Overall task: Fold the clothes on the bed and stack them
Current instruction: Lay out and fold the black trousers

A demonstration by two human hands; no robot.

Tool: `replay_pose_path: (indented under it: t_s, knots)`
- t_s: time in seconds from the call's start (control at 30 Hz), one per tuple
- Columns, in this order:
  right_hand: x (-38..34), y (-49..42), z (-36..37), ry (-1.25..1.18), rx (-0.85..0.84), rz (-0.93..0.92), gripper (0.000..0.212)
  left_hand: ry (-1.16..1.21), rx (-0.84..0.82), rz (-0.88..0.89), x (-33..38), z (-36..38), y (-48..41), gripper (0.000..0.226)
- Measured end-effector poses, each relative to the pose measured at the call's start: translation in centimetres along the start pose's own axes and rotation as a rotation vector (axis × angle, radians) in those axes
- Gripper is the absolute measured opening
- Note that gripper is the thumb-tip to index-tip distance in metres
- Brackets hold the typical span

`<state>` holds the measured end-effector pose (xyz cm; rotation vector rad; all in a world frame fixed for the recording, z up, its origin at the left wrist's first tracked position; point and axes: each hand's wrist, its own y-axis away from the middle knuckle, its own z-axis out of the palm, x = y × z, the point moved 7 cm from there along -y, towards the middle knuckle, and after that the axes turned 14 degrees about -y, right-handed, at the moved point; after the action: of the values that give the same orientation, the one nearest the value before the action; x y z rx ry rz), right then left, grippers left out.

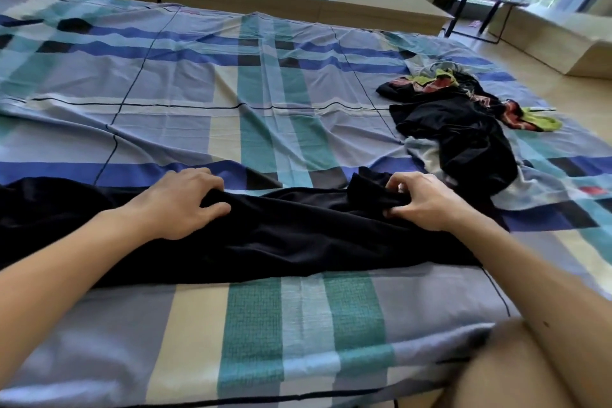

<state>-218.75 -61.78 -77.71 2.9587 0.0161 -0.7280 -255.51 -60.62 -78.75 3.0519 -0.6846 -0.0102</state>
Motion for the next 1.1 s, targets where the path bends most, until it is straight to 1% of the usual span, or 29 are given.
replay_pose_path:
  t_s: [0.03,0.07,0.1,0.13,0.2,0.27,0.37,0.4,0.47,0.5,0.53,0.57,0.67,0.7,0.8,0.87,0.97,1.0,1.07,1.1]
  knots:
    - [-0.1,-0.3,-0.3,-0.090,0.027,0.017,0.022,0.053,0.022,-0.008,-0.1,-0.2,0.0,0.023]
    - [-0.1,-0.6,-0.9,-0.251,0.073,0.037,0.014,0.115,0.055,-0.032,-0.3,-0.6,0.1,0.022]
    - [-0.1,-0.5,-1.9,-0.432,0.157,0.055,0.012,0.181,0.084,-0.057,-0.6,-1.0,0.1,0.021]
    - [0.2,-0.1,-3.4,-0.612,0.273,0.067,0.010,0.238,0.123,-0.083,-0.8,-1.6,0.0,0.019]
    - [1.3,1.6,-6.3,-0.952,0.537,0.093,0.004,0.269,0.196,-0.120,-1.2,-3.2,0.1,0.015]
    - [3.5,3.7,-7.9,-1.198,0.751,0.164,0.002,0.266,0.228,-0.136,-2.1,-4.0,-0.3,0.015]
    - [6.2,6.0,-9.0,-1.386,0.905,0.251,0.009,0.277,0.162,-0.137,-4.1,-4.1,-0.6,0.017]
    - [7.1,6.6,-9.3,-1.416,0.968,0.283,0.013,0.285,0.131,-0.139,-4.7,-4.1,-0.6,0.026]
    - [8.7,7.9,-9.8,-1.426,1.107,0.350,0.021,0.312,0.099,-0.141,-5.5,-4.3,-0.3,0.057]
    - [9.3,8.5,-10.1,-1.414,1.159,0.373,0.024,0.319,0.093,-0.144,-5.9,-4.3,-0.3,0.062]
    - [10.0,9.0,-10.3,-1.392,1.205,0.388,0.026,0.324,0.103,-0.140,-6.3,-4.3,-0.3,0.057]
    - [10.4,9.5,-10.5,-1.373,1.237,0.400,0.026,0.330,0.114,-0.145,-6.3,-4.6,-0.2,0.048]
    - [11.1,10.1,-11.0,-1.355,1.281,0.383,0.022,0.411,0.113,-0.115,-5.7,-5.1,-0.2,0.012]
    - [11.2,10.1,-11.1,-1.361,1.286,0.371,0.023,0.438,0.096,-0.115,-5.5,-5.2,0.0,0.005]
    - [10.7,9.8,-11.5,-1.416,1.286,0.253,0.017,0.558,0.075,-0.115,-5.5,-5.2,0.5,0.016]
    - [10.3,9.6,-11.7,-1.424,1.266,0.199,0.013,0.639,0.085,-0.129,-6.0,-4.7,0.5,0.017]
    - [9.6,10.0,-11.9,-1.396,1.289,0.213,0.024,0.752,0.131,-0.209,-8.2,-3.7,0.8,0.018]
    - [9.4,10.3,-12.1,-1.393,1.307,0.216,0.026,0.757,0.131,-0.234,-9.6,-2.8,0.6,0.024]
    - [9.2,11.1,-12.8,-1.375,1.336,0.195,0.030,0.770,0.051,-0.240,-14.8,1.6,-0.7,0.046]
    - [9.3,11.4,-13.3,-1.364,1.349,0.179,0.031,0.793,0.041,-0.254,-16.9,3.0,-1.4,0.049]
